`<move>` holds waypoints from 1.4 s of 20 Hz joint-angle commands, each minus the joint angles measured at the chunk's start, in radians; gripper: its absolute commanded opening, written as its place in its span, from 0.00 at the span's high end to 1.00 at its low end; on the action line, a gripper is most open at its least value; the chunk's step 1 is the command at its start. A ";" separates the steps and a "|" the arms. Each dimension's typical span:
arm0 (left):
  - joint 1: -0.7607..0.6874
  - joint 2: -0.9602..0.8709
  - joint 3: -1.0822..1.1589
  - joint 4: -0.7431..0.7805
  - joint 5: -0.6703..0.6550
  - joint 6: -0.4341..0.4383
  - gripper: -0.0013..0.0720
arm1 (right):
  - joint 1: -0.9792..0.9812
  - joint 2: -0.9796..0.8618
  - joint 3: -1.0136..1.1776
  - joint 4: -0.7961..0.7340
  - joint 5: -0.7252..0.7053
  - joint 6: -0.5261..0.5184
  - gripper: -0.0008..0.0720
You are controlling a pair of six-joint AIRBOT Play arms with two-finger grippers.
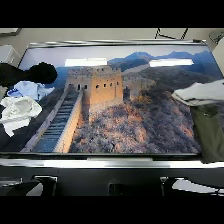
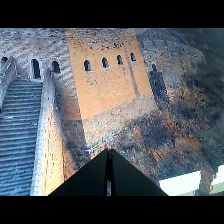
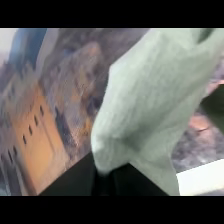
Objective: Fold the clothes and pants, and hang the long-sleeved shirts on hangers.
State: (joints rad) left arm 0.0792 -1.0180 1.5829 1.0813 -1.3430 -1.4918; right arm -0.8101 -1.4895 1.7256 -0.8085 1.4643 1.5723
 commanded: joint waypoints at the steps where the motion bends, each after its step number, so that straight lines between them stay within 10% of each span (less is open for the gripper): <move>1: 0.000 -0.001 0.000 0.000 0.000 0.004 0.94 | -0.140 0.001 0.036 -0.014 0.000 0.088 0.92; 10: 0.000 -0.001 0.000 0.000 0.000 0.026 0.94 | -0.320 0.031 0.036 -0.040 0.272 0.191 0.92; 16: 0.000 -0.001 0.000 0.000 0.000 0.026 0.94 | -0.307 0.035 -0.076 -0.460 0.388 0.168 0.92; 25: 0.000 -0.001 0.000 0.000 0.000 0.026 0.94 | -0.309 0.095 -0.571 -0.762 0.089 0.116 0.92; 26: 0.000 -0.001 0.000 0.000 0.000 0.026 0.94 | -0.309 0.095 -0.594 -0.790 0.060 0.114 0.89; 28: 0.000 -0.003 0.000 0.000 0.000 0.026 0.94 | -0.309 0.097 -0.584 -0.782 0.014 0.109 0.33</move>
State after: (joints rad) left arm 0.0792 -1.0191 1.5829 1.0813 -1.3430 -1.4662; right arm -1.1194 -1.3968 1.1892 -1.5539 1.5742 1.6970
